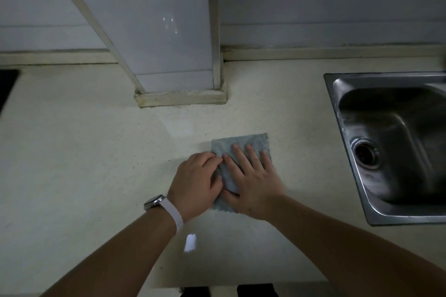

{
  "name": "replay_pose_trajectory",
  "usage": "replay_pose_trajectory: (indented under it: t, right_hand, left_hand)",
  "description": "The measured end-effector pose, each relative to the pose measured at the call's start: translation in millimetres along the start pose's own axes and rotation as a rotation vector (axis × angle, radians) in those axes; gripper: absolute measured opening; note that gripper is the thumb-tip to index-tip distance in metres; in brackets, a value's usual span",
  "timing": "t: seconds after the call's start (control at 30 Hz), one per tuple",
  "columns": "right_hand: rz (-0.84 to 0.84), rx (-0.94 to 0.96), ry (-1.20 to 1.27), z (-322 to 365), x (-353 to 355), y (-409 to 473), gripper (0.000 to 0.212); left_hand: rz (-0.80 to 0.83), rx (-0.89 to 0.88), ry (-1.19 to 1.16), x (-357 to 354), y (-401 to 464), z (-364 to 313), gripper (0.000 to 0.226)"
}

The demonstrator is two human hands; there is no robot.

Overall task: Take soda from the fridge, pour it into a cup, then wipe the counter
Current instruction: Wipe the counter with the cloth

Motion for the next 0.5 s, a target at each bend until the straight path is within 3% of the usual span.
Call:
replay_pose_trajectory:
  t: [0.2,0.33,0.5]
  right_hand:
    - [-0.130,-0.117,0.086,-43,42,19,0.059]
    - [0.027,-0.088,0.075,-66,56,37,0.057]
    - [0.109,-0.030,0.039,-72,61,40,0.027]
  left_hand:
    - [0.008,0.078,-0.032,12,42,2,0.051]
    - [0.134,0.088,0.043,7,61,-4,0.051]
    - [0.221,0.103,0.095,10,69,-16,0.033]
Point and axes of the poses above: each hand's wrist, its own y-axis towards the middle knuckle, its own x-axis out of the back of the hand, z = x × y, the point moved 4 cm from there along y, towards the middle knuckle, and after that the axes turned 1 degree about z, right-handed, at the moved point
